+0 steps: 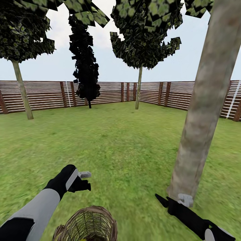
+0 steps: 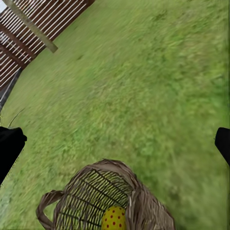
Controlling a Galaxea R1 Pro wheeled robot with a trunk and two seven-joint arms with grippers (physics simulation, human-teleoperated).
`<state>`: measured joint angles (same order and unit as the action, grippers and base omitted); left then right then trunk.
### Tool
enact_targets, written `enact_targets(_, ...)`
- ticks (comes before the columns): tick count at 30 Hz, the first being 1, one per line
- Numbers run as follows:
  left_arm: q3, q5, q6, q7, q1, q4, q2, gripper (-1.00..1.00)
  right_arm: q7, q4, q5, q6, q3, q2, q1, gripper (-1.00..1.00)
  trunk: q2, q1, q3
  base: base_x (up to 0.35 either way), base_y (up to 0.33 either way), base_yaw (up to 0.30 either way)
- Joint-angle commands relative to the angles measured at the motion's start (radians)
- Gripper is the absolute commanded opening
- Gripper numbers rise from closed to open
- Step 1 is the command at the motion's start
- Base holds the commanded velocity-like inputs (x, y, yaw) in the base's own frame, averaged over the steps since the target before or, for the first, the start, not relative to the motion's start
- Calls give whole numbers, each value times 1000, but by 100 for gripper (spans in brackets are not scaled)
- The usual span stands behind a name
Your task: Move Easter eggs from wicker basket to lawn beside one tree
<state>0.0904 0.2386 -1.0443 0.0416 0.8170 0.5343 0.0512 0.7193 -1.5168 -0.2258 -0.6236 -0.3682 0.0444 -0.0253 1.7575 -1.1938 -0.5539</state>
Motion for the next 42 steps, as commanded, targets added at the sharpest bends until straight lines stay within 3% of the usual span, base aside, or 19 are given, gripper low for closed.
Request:
enact_targets(1,8,8,-3,4,1,1,1,100,22,-14,-8,-7,-23,1,0,100,1,0,-1,0,0,0)
enact_targets(5,8,8,-3,4,1,1,0,100,84,-35,-14,-7,-85,1,5,100,1,0,-1,0,0,0)
enact_targets(9,7,8,-3,5,1,1,-1,100,107,-40,-16,-10,-118,1,6,100,1,0,-1,0,0,0)
enact_targets(42,7,8,-3,3,1,1,-1,100,114,-39,-15,-36,-130,-1,4,100,225,-123,-101,0,0,0)
